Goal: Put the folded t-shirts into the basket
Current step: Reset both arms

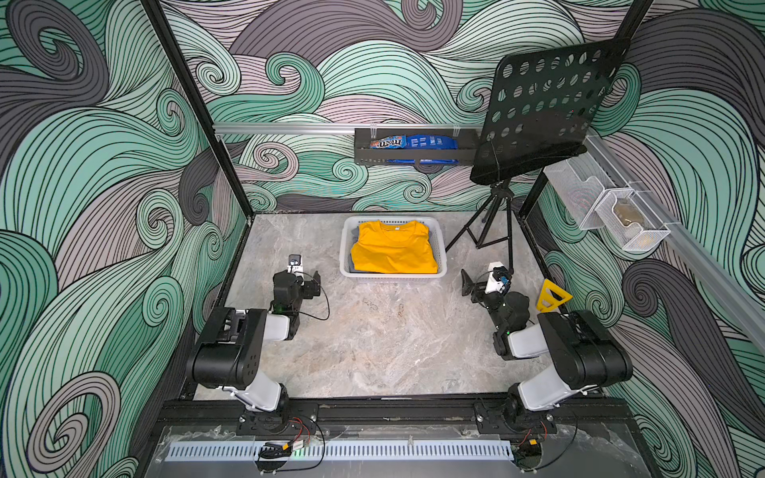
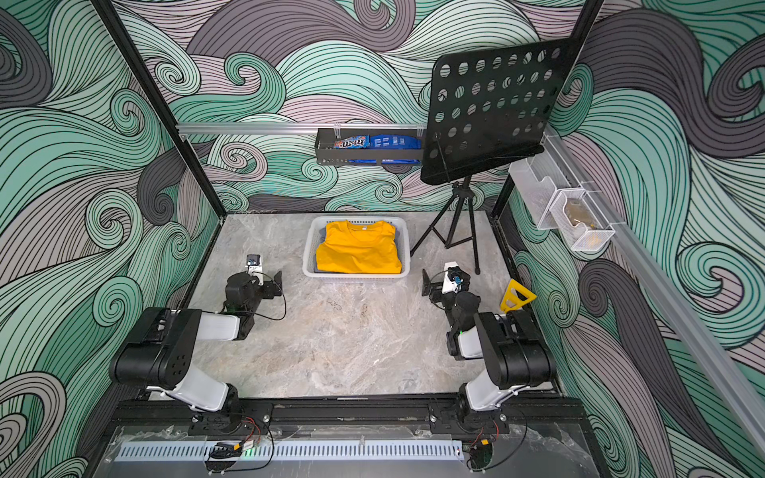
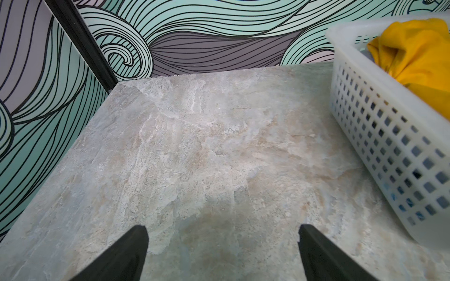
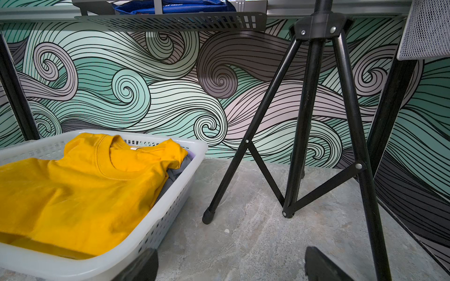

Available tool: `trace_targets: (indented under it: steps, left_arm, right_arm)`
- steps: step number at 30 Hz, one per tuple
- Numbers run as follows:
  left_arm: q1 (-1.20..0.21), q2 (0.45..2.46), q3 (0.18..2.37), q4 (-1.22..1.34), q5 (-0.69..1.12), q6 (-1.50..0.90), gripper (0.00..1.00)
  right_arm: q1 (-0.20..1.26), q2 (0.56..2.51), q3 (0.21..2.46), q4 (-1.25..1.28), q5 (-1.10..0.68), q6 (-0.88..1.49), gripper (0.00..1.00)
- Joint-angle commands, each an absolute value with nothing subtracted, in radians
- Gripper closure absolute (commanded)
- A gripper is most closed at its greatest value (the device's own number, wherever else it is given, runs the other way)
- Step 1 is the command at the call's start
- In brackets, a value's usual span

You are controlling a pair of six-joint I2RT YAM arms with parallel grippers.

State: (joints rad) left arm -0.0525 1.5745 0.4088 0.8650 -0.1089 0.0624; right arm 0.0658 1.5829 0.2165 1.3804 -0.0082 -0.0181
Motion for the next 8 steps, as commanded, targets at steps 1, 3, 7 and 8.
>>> trace_targets:
  steps: [1, 3, 7, 8]
  left_arm:
    - [-0.044, 1.580, 0.417, 0.877, -0.109, 0.060, 0.01]
    - [-0.045, 1.585, 0.416, 0.881, -0.109, 0.060, 0.01]
    - [-0.045, 1.588, 0.422, 0.872, -0.107, 0.063, 0.01]
    - [-0.046, 1.587, 0.421, 0.876, -0.108, 0.062, 0.01]
  right_arm:
    - [0.064, 1.580, 0.217, 1.388, 0.002, -0.009, 0.01]
    - [0.064, 1.580, 0.215, 1.388, 0.003, -0.009, 0.01]
    - [0.064, 1.580, 0.216, 1.388, 0.003, -0.009, 0.01]
    - [0.064, 1.580, 0.216, 1.388, 0.003, -0.008, 0.01]
